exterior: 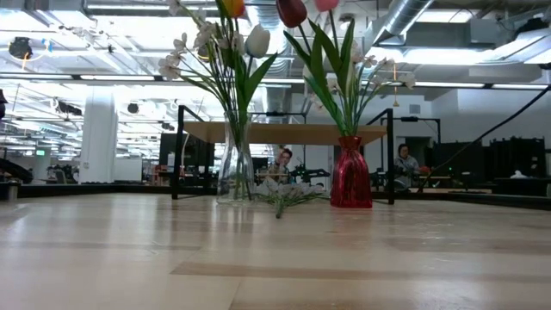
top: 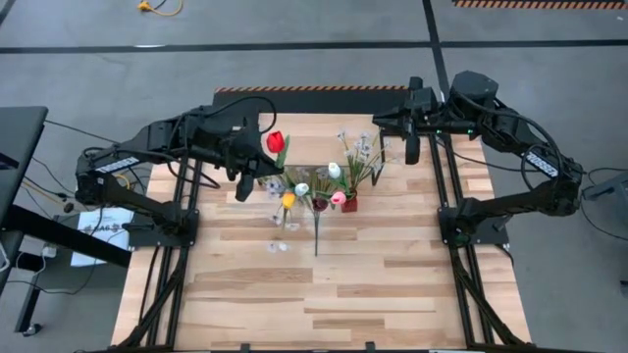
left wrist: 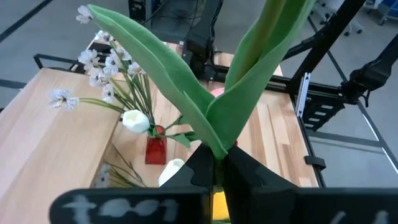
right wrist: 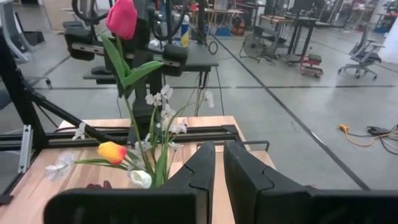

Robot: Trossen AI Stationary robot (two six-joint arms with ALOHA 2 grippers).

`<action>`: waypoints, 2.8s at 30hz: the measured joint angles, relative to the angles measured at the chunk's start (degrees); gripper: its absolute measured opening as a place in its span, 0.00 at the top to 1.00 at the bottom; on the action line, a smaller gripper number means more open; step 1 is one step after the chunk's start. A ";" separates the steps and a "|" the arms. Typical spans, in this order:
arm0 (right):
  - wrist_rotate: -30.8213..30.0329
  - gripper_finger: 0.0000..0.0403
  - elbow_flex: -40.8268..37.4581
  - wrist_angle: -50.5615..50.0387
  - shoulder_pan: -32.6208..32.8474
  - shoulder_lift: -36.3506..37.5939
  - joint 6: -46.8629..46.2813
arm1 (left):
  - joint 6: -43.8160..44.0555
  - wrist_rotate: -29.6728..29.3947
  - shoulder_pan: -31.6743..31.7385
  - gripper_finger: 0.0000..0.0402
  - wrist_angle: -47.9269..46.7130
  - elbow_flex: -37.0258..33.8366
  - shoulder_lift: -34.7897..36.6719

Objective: Pick and place flowers into a vace then onto a shelf
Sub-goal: Put the red flower into the transparent vase

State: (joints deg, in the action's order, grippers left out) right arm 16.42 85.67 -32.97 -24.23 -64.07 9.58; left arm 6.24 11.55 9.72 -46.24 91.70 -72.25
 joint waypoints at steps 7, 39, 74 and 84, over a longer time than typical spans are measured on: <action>-0.01 0.93 0.00 0.00 0.22 0.00 0.02 | 1.38 0.10 0.00 1.00 -3.99 0.37 0.00; -0.02 0.93 0.00 0.02 0.22 0.00 -0.02 | 0.59 -0.35 1.05 1.00 0.09 0.42 -0.02; -0.02 0.93 0.00 0.00 0.22 0.00 0.92 | 2.05 -3.02 1.01 1.00 3.78 0.46 9.78; -0.02 0.93 0.00 0.00 0.22 0.00 0.92 | 0.41 -3.44 1.01 1.00 3.59 0.46 7.36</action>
State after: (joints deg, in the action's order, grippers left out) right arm 16.40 85.67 -32.97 -24.01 -64.07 10.50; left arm 6.65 8.11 10.72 -42.65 92.16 -64.89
